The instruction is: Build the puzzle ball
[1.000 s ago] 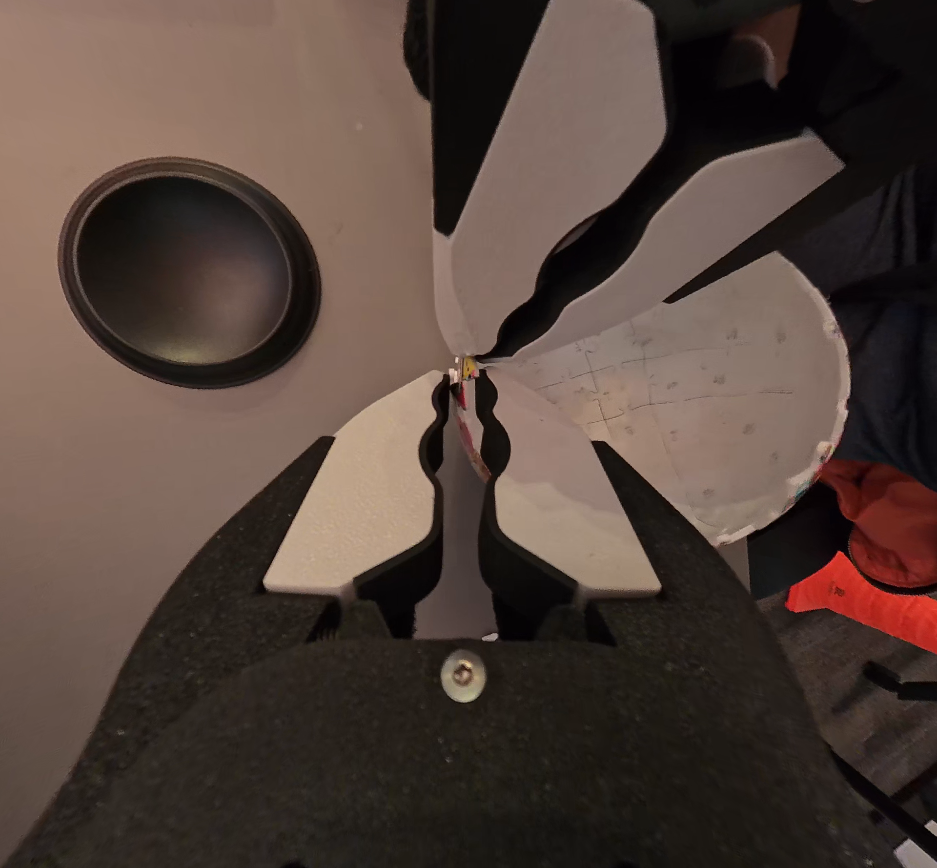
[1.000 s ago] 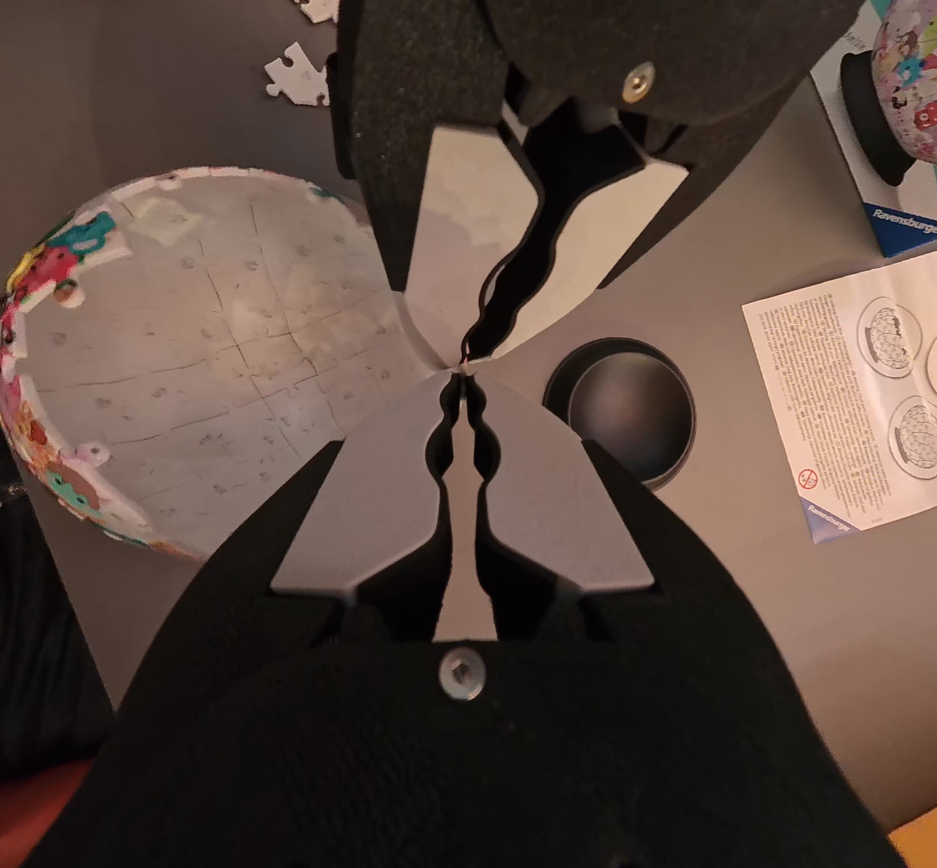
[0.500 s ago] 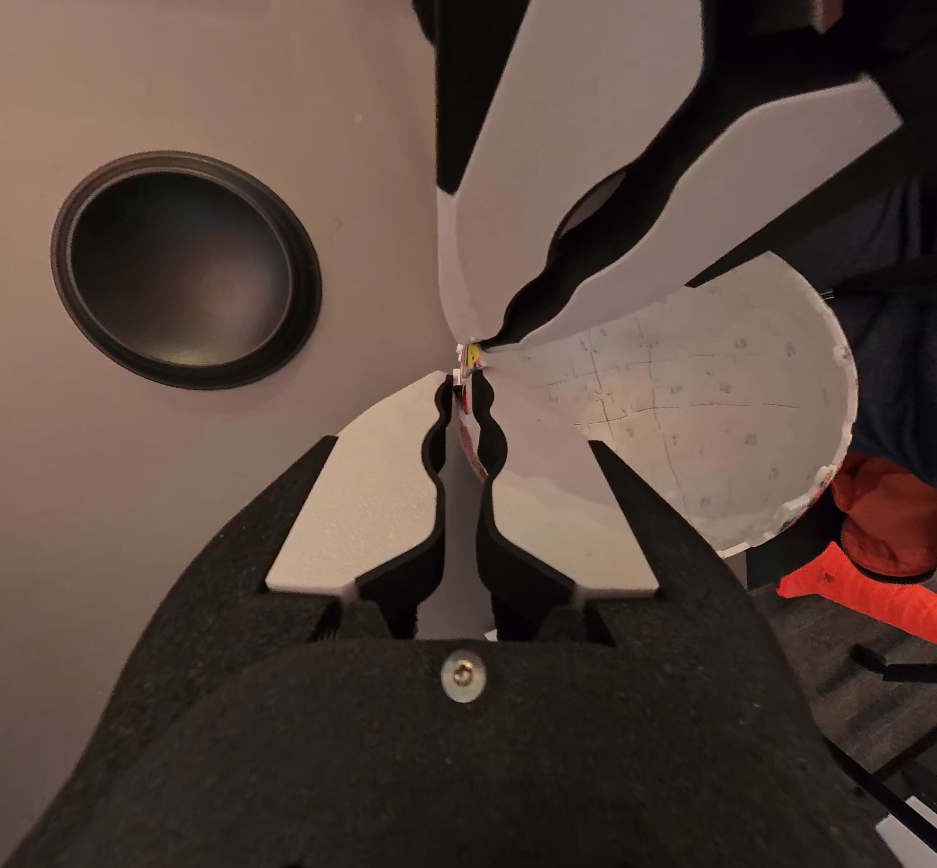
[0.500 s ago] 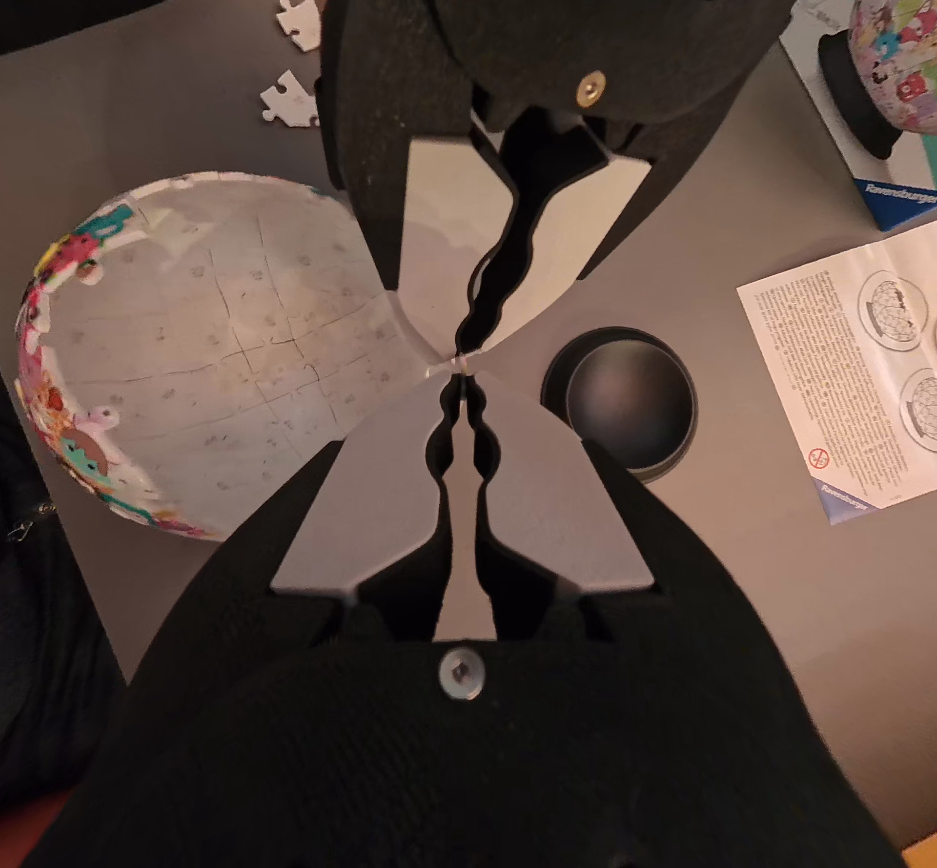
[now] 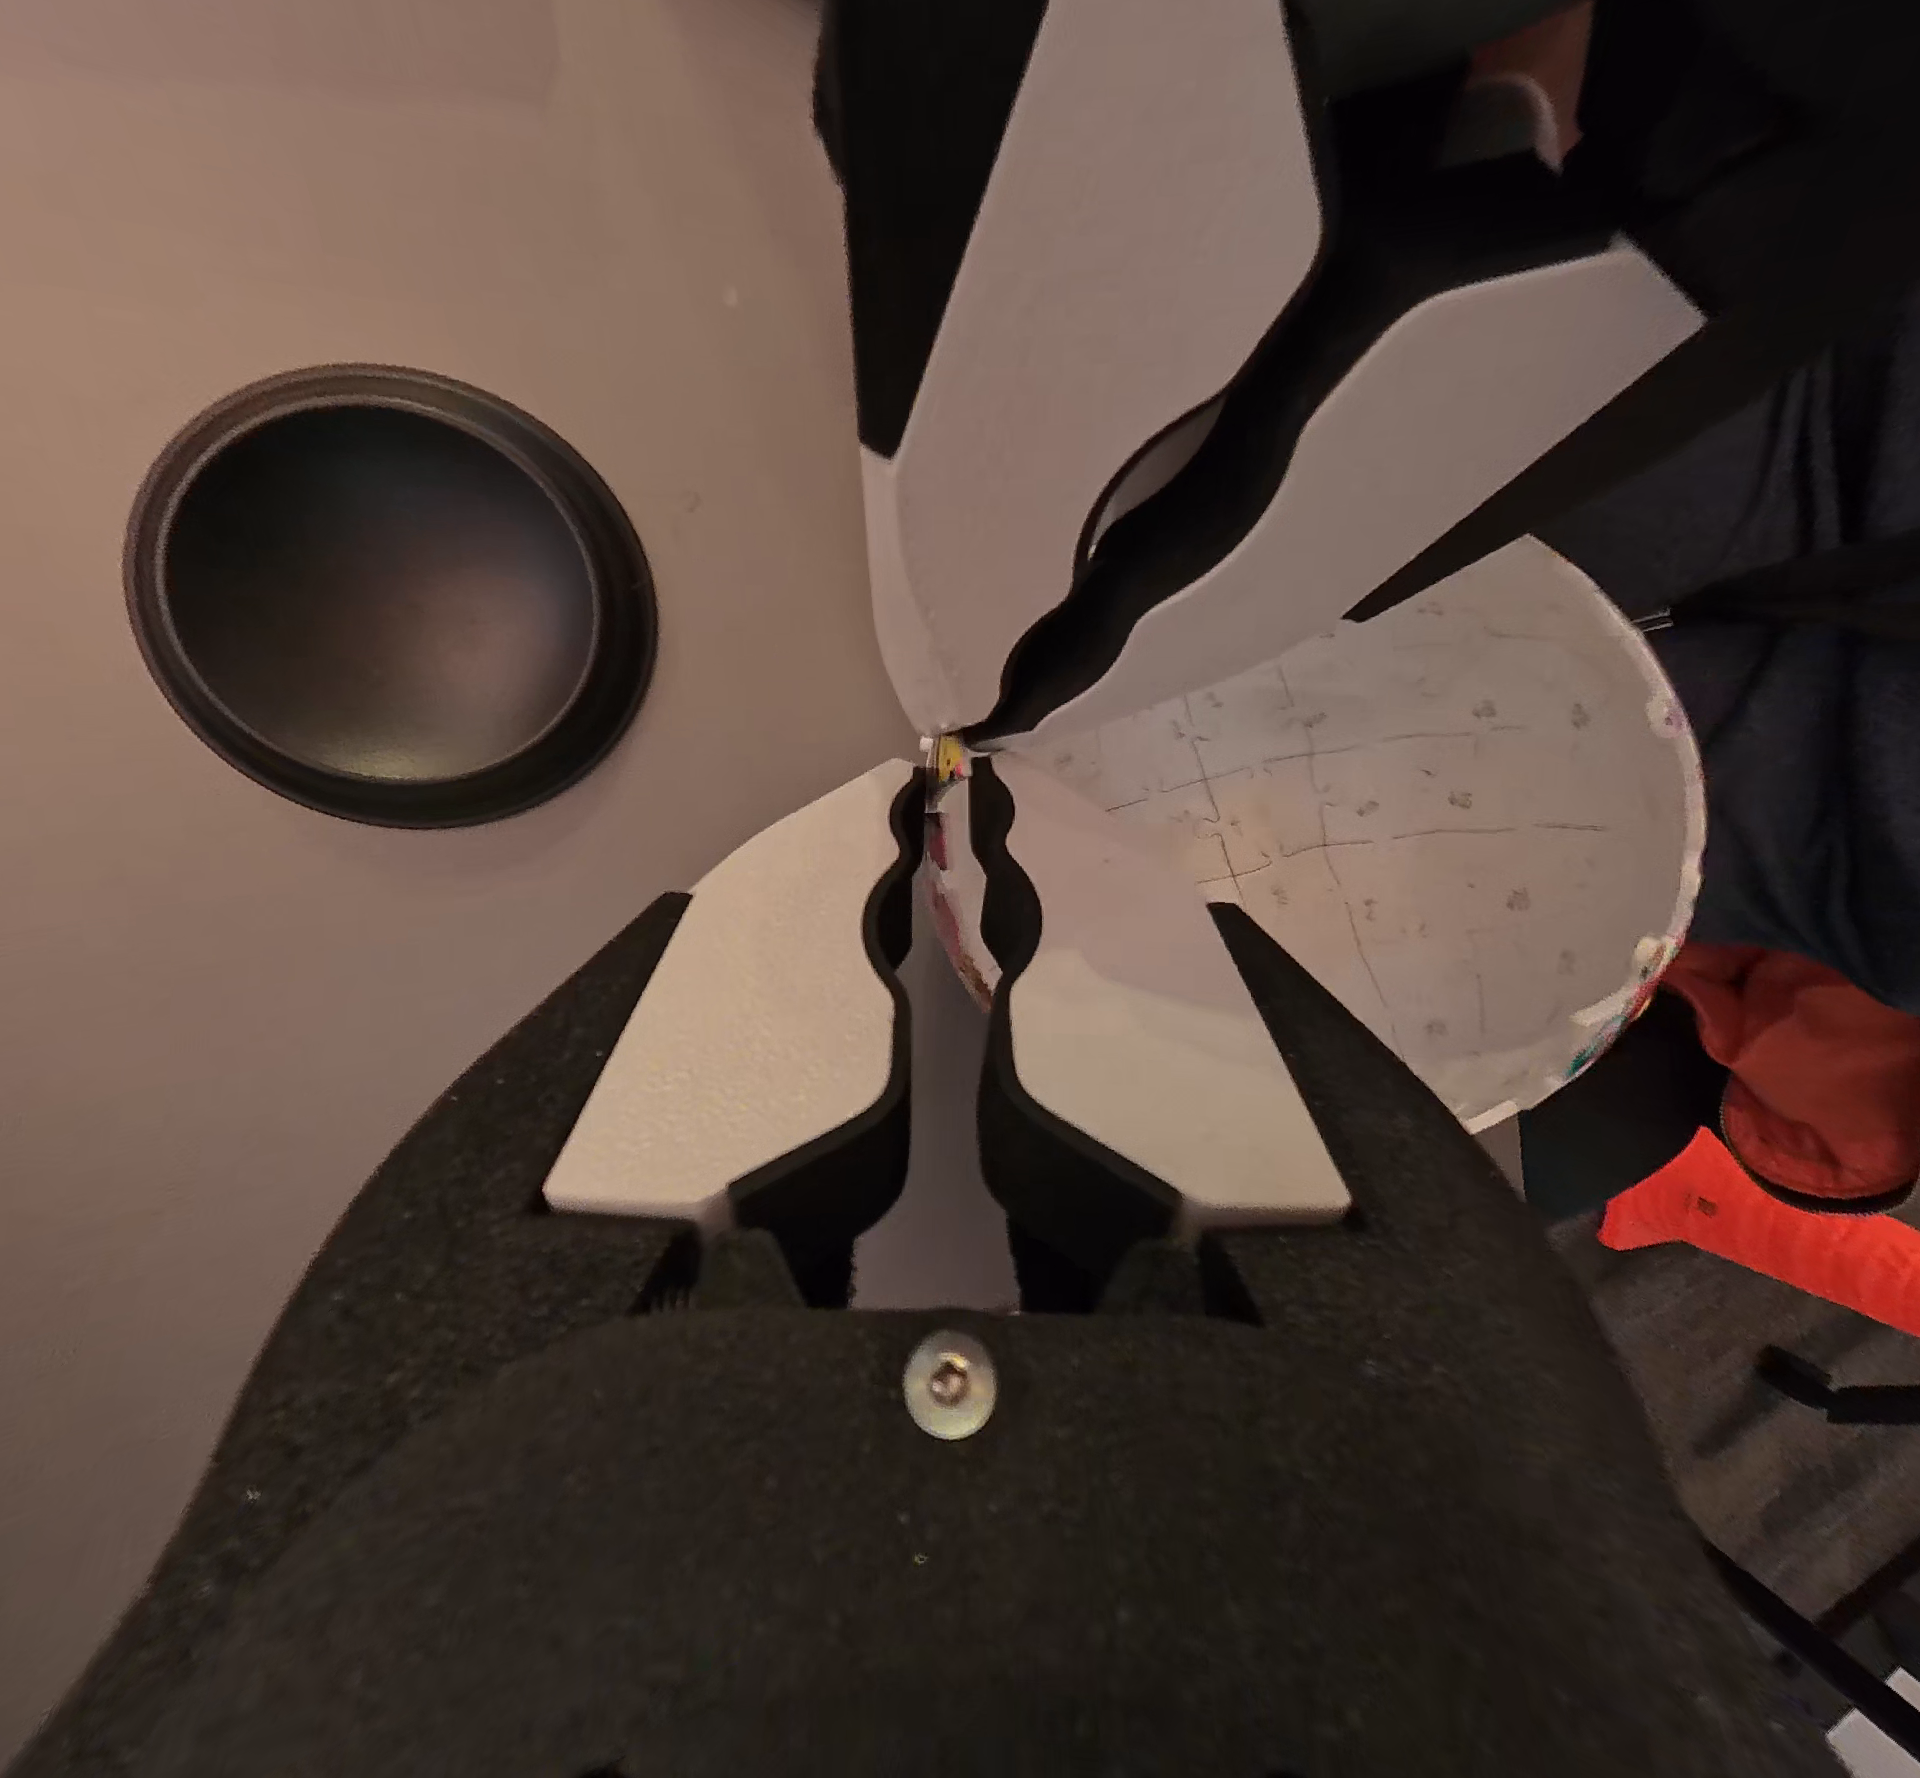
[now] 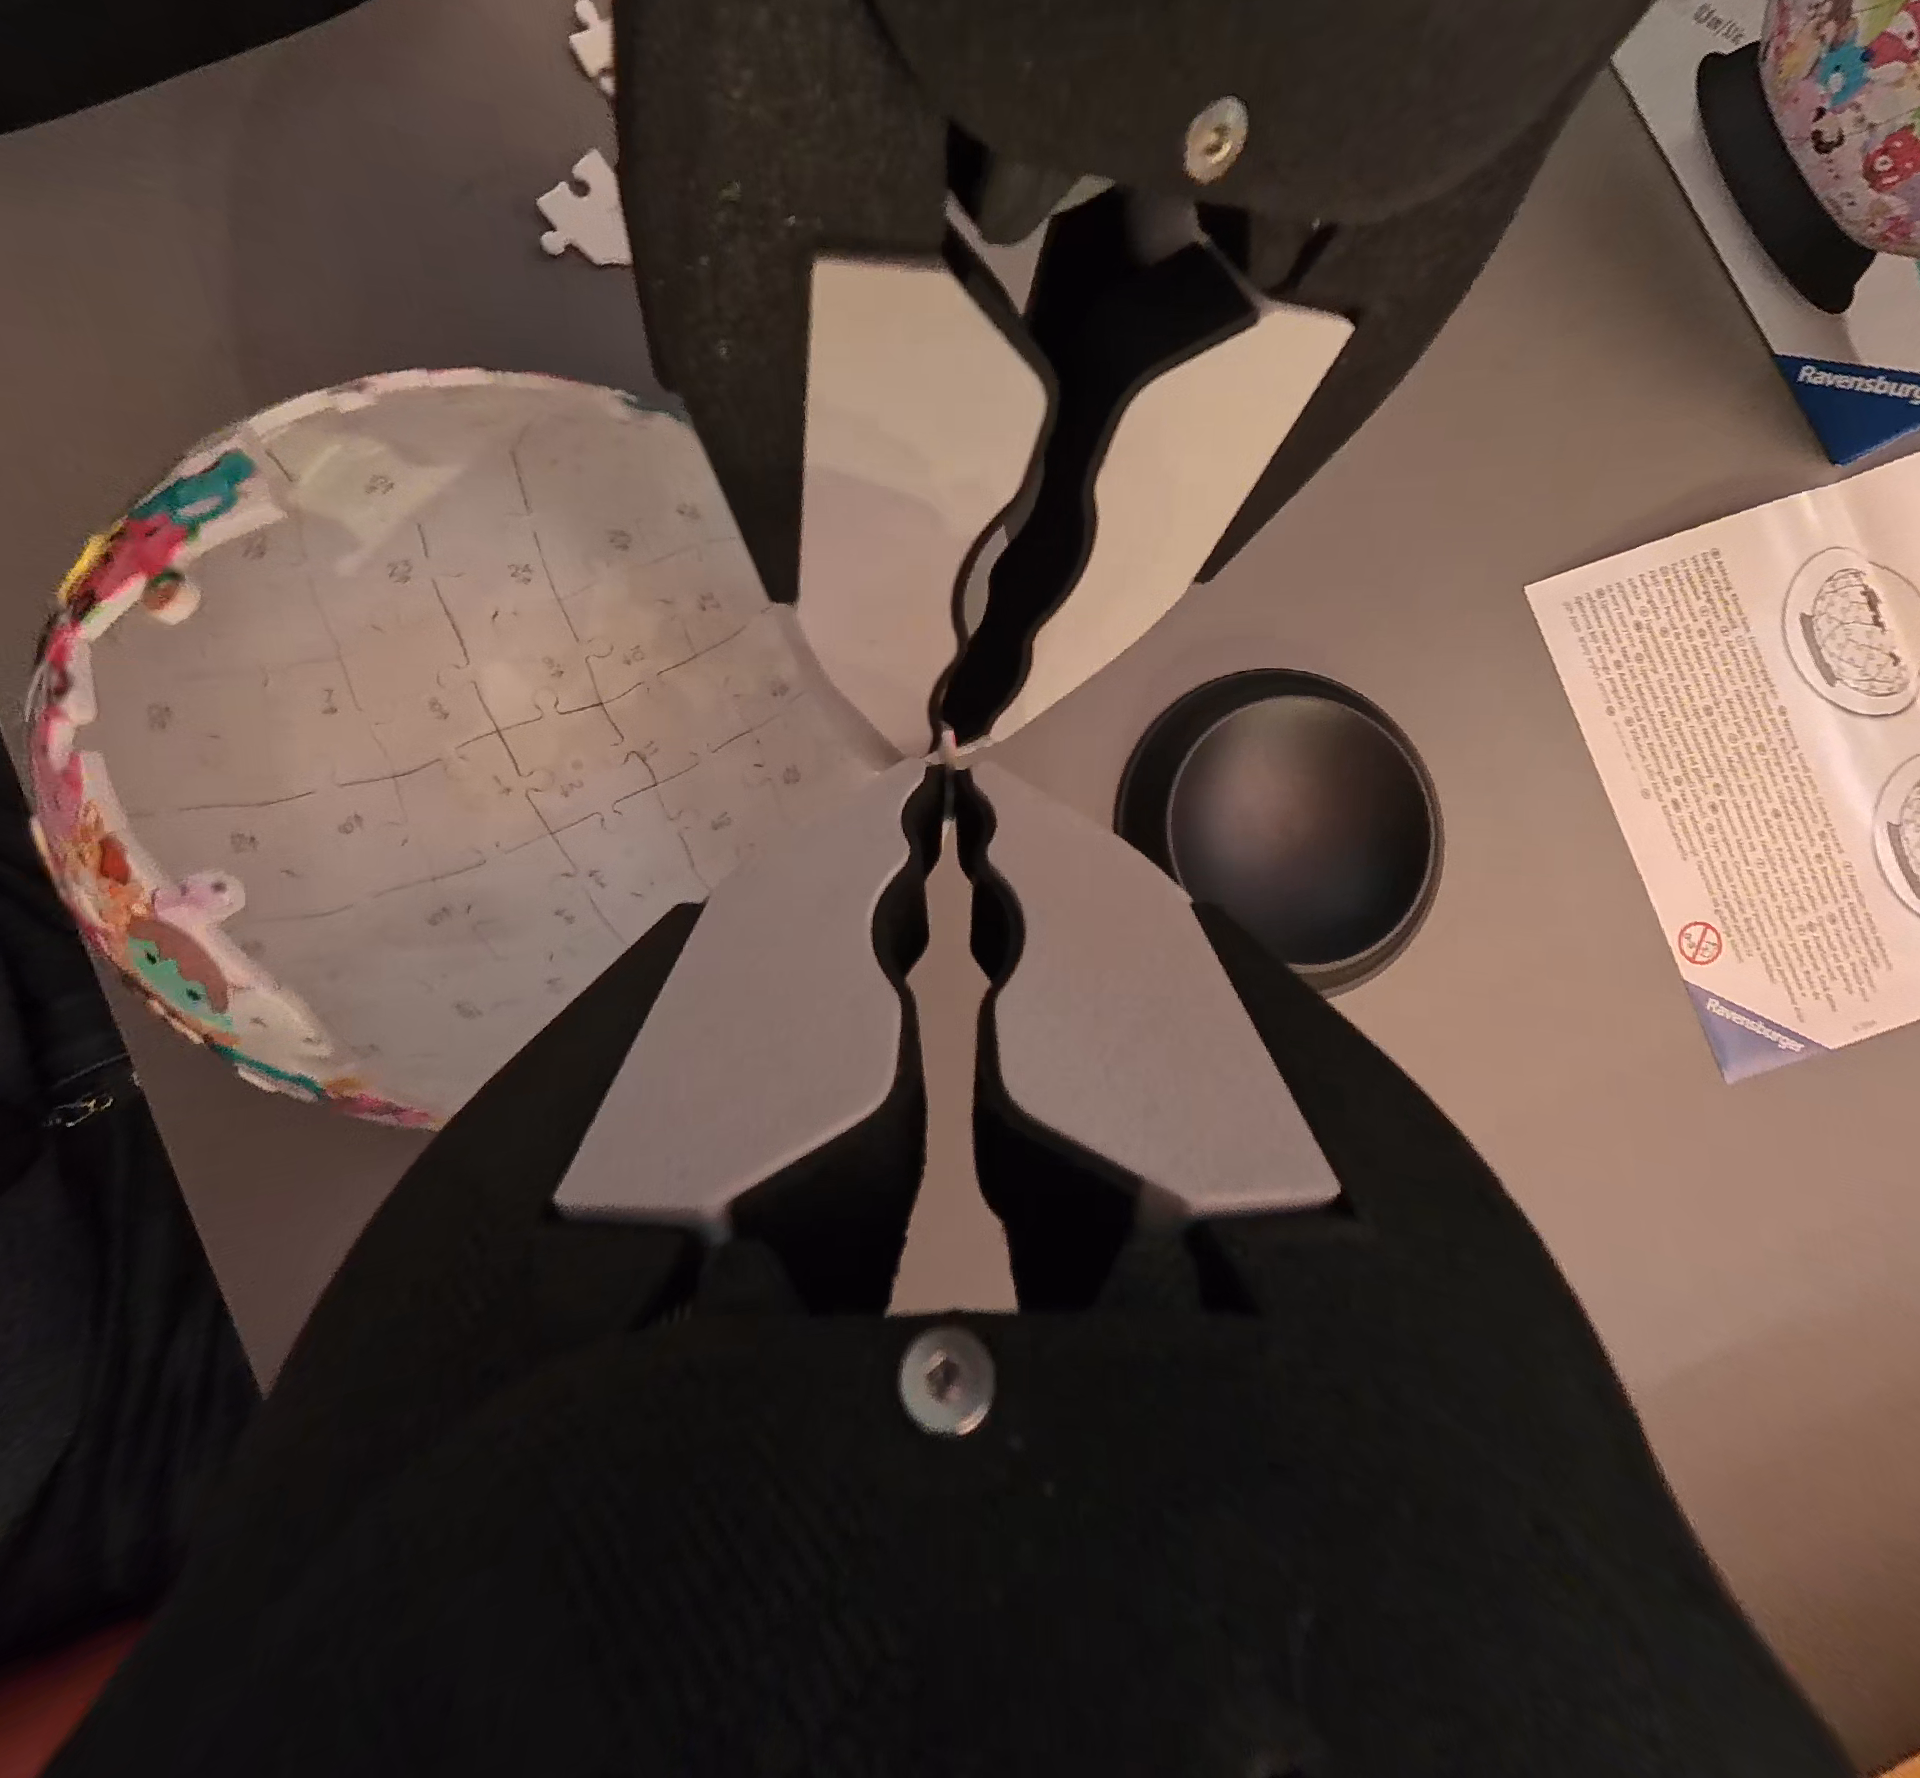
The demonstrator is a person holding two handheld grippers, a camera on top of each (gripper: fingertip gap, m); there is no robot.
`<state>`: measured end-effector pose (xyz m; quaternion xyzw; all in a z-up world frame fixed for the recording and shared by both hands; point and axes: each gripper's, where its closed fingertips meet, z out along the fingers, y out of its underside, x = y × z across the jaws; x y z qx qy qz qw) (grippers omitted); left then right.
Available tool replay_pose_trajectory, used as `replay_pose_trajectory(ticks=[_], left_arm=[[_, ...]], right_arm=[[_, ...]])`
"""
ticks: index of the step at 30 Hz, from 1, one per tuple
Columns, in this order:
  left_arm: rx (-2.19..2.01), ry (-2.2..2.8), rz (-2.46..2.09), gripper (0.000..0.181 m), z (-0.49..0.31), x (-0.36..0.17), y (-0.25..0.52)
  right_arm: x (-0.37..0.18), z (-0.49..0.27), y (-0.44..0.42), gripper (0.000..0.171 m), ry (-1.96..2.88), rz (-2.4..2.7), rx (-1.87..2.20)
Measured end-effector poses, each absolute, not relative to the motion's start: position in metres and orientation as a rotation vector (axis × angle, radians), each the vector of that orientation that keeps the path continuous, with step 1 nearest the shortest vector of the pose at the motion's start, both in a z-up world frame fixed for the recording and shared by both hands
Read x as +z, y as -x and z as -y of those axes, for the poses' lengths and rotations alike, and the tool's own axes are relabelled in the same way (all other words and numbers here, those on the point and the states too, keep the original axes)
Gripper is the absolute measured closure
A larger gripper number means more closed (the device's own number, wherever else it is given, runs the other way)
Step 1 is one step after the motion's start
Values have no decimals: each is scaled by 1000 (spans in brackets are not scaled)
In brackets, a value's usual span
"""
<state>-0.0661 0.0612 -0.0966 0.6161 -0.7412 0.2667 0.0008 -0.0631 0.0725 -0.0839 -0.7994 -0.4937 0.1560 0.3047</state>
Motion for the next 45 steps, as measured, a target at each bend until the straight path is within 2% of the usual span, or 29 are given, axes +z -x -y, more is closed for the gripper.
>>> replay_pose_trajectory(ticks=[17,30,36,41,45], left_arm=[[871,-1942,2374,179,-63,-94,66],[922,-1962,2399,179,-66,-94,71],[934,-1978,2411,179,-67,-95,71],[951,-1981,2436,179,-67,-93,73],[965,-1983,2481,179,-68,-92,75]], right_arm=[[-80,-74,63,166,2094,1241,470],[-78,-62,60,148,2151,1016,750],[-93,-67,64,149,2239,1011,731],[-97,-65,66,164,2275,1028,753],[-98,-64,67,168,2281,1031,768]])
